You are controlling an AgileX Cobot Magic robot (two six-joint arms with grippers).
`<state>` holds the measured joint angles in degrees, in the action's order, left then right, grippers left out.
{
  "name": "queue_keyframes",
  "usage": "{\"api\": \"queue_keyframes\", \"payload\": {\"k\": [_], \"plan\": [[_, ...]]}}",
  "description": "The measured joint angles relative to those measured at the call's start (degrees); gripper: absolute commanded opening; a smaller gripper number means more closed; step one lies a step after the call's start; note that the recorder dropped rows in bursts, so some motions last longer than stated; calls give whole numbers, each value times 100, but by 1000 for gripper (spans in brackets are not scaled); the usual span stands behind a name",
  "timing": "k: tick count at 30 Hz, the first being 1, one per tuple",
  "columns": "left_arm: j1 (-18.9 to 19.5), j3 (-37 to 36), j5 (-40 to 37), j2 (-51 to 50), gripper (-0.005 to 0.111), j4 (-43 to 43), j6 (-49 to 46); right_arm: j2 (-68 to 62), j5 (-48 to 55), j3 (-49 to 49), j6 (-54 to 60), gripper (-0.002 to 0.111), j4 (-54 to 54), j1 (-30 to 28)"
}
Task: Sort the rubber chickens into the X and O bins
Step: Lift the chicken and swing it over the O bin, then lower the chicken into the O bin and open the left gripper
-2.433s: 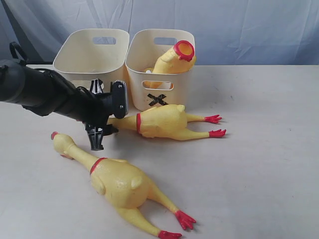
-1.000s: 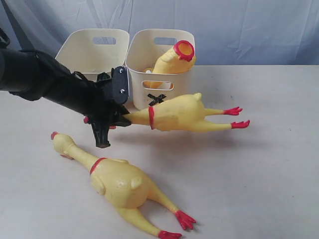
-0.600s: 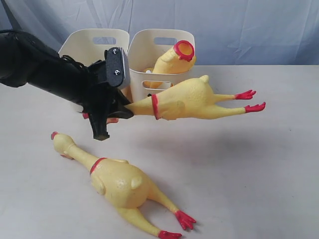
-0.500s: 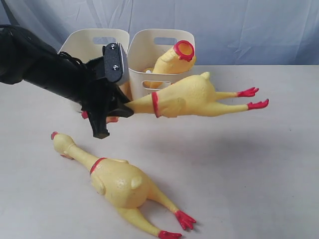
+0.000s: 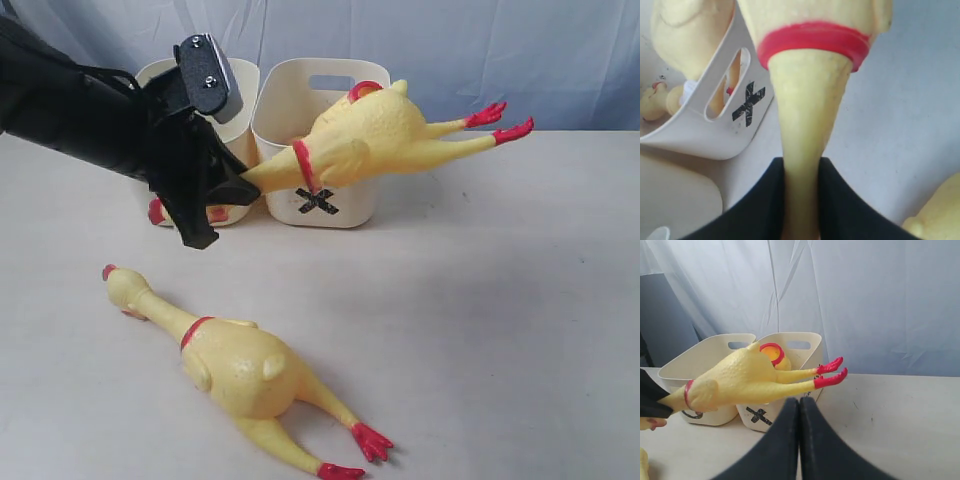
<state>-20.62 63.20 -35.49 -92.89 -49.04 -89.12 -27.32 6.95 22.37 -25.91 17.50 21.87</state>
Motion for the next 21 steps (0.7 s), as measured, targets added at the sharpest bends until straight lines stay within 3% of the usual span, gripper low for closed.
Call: {"api": "queue_keyframes", "payload": {"k": [8, 16, 21], "plan": [[0, 0, 168, 381, 0, -38, 95, 0, 0, 0, 0, -1, 10, 0], [10, 0, 1197, 675, 0, -85, 1233, 0, 0, 0, 0, -1, 10, 0], [160, 0, 1421, 712, 0, -162, 1969, 0, 11, 0, 0, -1, 10, 0]]}}
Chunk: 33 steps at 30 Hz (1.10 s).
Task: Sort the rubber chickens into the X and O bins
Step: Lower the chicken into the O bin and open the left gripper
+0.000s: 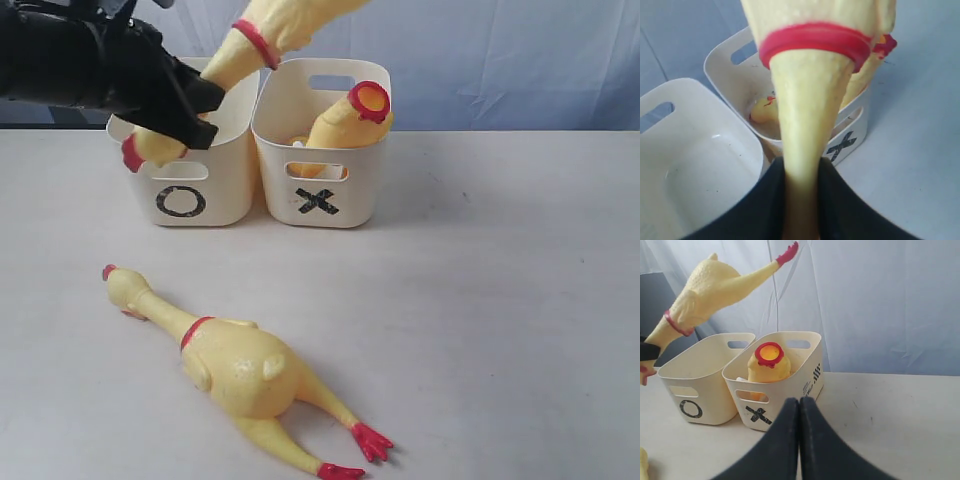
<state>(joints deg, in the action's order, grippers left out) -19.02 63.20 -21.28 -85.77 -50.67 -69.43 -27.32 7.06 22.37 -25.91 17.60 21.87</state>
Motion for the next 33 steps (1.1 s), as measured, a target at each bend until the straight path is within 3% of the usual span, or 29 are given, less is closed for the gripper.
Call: {"api": "queue_keyframes", "payload": {"k": [14, 20, 23, 28, 33], "plan": [[907, 0, -134, 0, 0, -12, 1928, 0, 0, 0, 0, -1, 0, 0], [1333, 10, -661, -11, 0, 117, 2540, 0, 0, 0, 0, -1, 0, 0], [1616, 337, -1331, -316, 0, 308, 3012, 0, 0, 0, 0, -1, 0, 0], [1668, 927, -2343, -828, 0, 456, 3393, 0, 0, 0, 0, -1, -13, 0], [1668, 1474, -2695, -1046, 0, 1479, 4486, 0, 0, 0, 0, -1, -13, 0]]}}
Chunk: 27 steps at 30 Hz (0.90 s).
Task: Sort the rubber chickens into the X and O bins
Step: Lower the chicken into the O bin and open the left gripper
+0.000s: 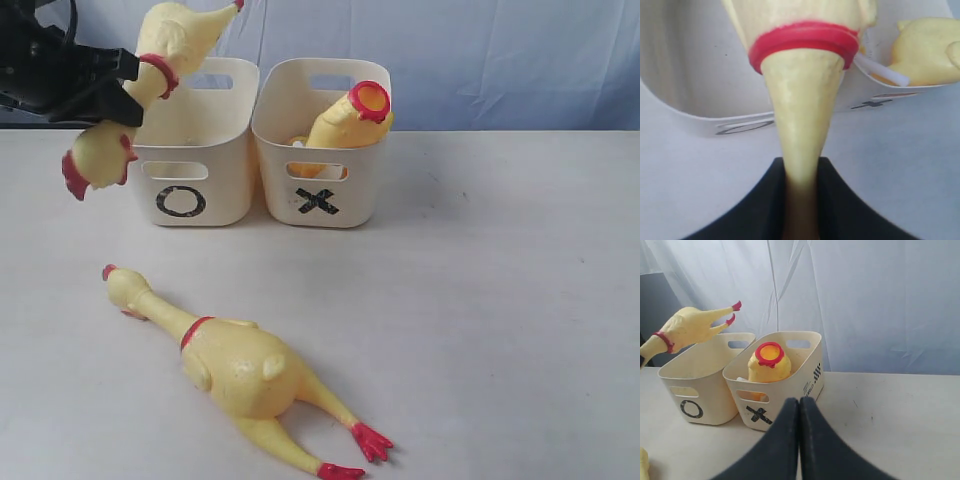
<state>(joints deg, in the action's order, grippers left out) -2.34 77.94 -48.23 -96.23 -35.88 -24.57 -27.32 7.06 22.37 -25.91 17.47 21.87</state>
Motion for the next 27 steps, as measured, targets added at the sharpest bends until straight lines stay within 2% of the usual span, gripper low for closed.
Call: {"api": "queue_keyframes", "payload": {"k": [4, 8, 27], "plan": [[0, 566, -559, -304, 0, 720, 573, 0, 0, 0, 0, -1, 0, 0], [0, 909, -1002, -581, 0, 915, 707, 0, 0, 0, 0, -1, 0, 0], [0, 1489, -1371, -997, 0, 1512, 1055, 0, -20, 0, 0, -1, 0, 0]]}}
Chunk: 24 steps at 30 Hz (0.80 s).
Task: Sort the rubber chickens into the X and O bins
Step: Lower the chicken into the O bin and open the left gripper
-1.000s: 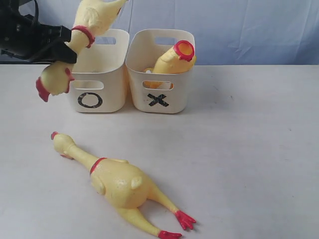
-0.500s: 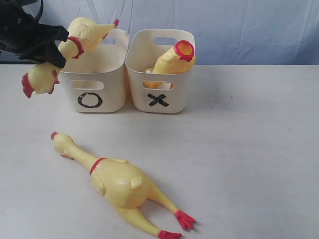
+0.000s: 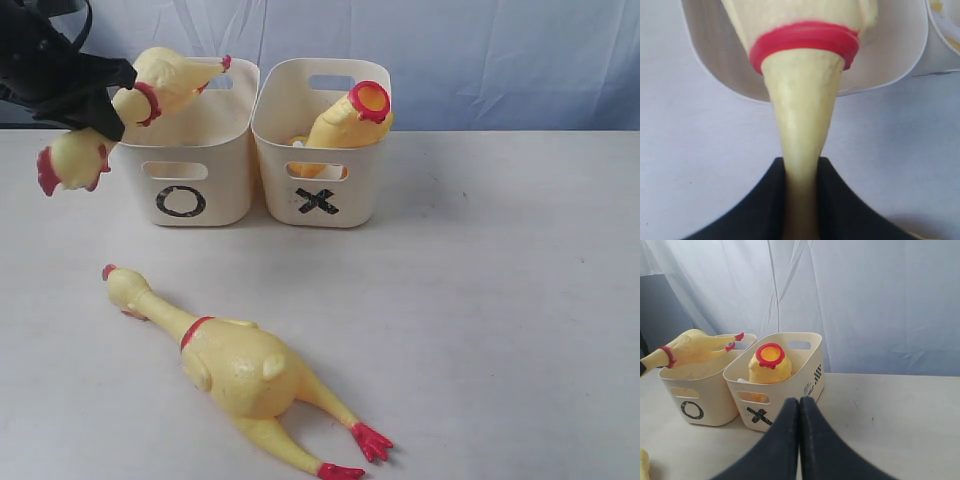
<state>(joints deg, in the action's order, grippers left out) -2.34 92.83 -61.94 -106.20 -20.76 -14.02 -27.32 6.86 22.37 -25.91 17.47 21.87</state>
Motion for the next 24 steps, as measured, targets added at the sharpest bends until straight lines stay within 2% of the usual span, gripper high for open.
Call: {"api": "queue_keyframes", "payload": {"k": [6, 18, 24], "plan": [[0, 37, 0, -36, 0, 121, 0, 0, 0, 0, 0, -1, 0, 0], [0, 203, -158, -271, 28, 1, 12, 0, 0, 0, 0, -1, -10, 0], [0, 250, 18, -271, 33, -47, 22, 0, 0, 0, 0, -1, -10, 0]]}}
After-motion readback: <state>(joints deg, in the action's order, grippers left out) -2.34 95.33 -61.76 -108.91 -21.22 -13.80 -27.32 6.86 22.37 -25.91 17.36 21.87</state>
